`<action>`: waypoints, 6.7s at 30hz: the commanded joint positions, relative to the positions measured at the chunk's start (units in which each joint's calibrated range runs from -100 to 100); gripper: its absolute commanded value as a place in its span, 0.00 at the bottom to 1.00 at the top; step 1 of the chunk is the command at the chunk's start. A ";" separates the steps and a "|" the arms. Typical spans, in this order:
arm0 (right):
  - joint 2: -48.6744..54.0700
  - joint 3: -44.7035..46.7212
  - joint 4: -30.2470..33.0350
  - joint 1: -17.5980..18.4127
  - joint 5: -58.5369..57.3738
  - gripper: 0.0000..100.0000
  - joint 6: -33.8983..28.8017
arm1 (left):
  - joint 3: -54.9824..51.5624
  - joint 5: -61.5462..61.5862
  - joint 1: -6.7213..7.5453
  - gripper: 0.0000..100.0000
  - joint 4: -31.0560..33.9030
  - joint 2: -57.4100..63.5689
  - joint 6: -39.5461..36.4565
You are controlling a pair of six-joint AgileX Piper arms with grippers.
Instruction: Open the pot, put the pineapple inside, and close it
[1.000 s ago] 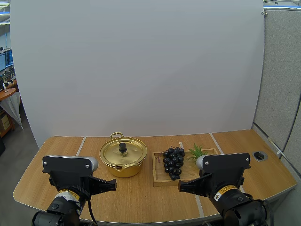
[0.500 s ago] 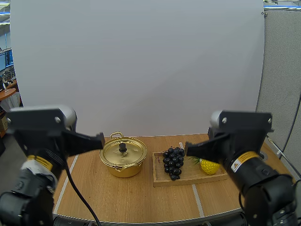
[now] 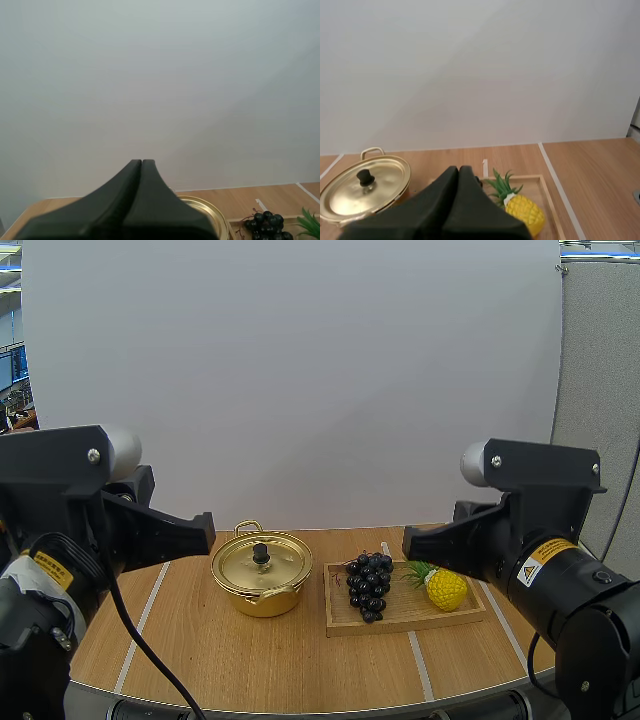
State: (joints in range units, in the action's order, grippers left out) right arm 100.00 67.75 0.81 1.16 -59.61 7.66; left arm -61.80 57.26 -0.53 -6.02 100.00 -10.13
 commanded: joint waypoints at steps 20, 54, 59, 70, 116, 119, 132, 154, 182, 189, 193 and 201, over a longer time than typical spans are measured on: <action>-32.02 -8.88 -0.09 -0.18 -28.85 0.00 5.85 | 0.56 -0.80 -0.08 0.00 -0.17 -34.64 5.46; -35.30 -8.88 -0.09 -0.18 -31.09 1.00 4.27 | 0.60 -2.40 -0.08 1.00 -7.13 -40.65 26.42; -35.30 -8.88 -0.09 -0.18 -30.88 1.00 4.27 | 4.24 2.20 -0.08 1.00 -14.39 -50.88 38.84; -35.30 -8.88 -0.09 -0.18 -30.88 1.00 4.27 | 20.88 7.29 4.94 1.00 -14.14 -77.09 41.40; -35.30 -8.88 -0.09 -0.18 -30.88 1.00 4.27 | 30.57 8.10 5.57 0.00 -5.91 -100.01 37.74; -35.30 -8.88 -0.09 -0.18 -30.88 1.00 4.27 | 30.57 9.15 5.57 0.00 -5.91 -100.01 37.74; -35.30 -8.88 -0.09 -0.18 -30.88 1.00 4.27 | 38.06 14.66 5.57 0.00 -5.91 -88.68 36.37; -35.30 -8.88 -0.20 -0.18 -30.91 1.00 4.27 | 93.21 15.92 5.57 0.00 10.58 -74.20 22.35; -36.94 -8.88 7.18 -0.18 -21.78 1.00 25.19 | 104.12 9.21 5.57 0.00 10.58 -74.04 19.46; -43.98 -8.88 5.81 -0.18 -17.20 1.00 25.19 | 104.12 9.21 5.57 0.00 10.58 -74.04 19.46; -48.36 -9.00 6.33 -0.18 -13.19 1.00 25.19 | 104.12 9.21 5.57 0.00 10.58 -74.04 19.46; -51.85 -12.61 -0.44 -5.90 -8.91 1.00 32.75 | 104.12 9.21 5.57 0.00 10.58 -74.04 19.46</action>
State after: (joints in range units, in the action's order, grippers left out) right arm 49.20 58.57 6.72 0.71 -72.39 32.56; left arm 42.01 68.22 4.80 3.91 25.76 9.94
